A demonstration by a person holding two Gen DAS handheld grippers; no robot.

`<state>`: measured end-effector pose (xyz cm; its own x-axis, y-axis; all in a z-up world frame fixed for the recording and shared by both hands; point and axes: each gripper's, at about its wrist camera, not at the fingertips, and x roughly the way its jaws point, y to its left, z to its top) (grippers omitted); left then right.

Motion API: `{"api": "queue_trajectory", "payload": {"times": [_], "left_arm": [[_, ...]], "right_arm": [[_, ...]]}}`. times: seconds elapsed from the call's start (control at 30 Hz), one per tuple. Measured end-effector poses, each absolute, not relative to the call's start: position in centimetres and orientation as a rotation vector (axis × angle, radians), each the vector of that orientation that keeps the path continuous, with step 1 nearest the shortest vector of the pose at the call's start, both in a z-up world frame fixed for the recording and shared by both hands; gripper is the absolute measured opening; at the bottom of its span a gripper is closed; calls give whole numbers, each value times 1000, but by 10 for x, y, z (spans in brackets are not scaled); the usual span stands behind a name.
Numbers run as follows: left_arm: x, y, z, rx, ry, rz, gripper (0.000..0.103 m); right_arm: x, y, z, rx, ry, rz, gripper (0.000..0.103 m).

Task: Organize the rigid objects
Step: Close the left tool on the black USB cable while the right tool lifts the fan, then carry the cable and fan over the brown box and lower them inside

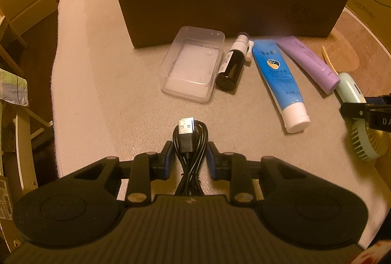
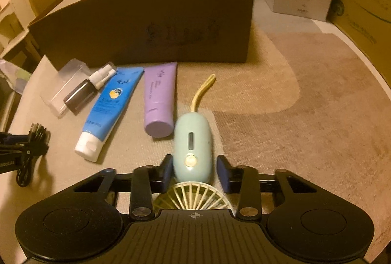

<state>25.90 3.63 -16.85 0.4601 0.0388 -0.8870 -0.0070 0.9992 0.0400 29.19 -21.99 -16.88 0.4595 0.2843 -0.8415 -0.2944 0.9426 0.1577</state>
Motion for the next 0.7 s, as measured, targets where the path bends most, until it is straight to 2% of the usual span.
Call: {"api": "queue_trajectory", "payload": {"times": [0.23, 0.7], "left_arm": [[254, 38, -164, 29, 1082, 31, 24], [244, 45, -121, 28, 963, 28, 24]], "right_arm": [[280, -231, -163, 43, 1007, 362, 33], [264, -246, -113, 110, 836, 389, 33]]}}
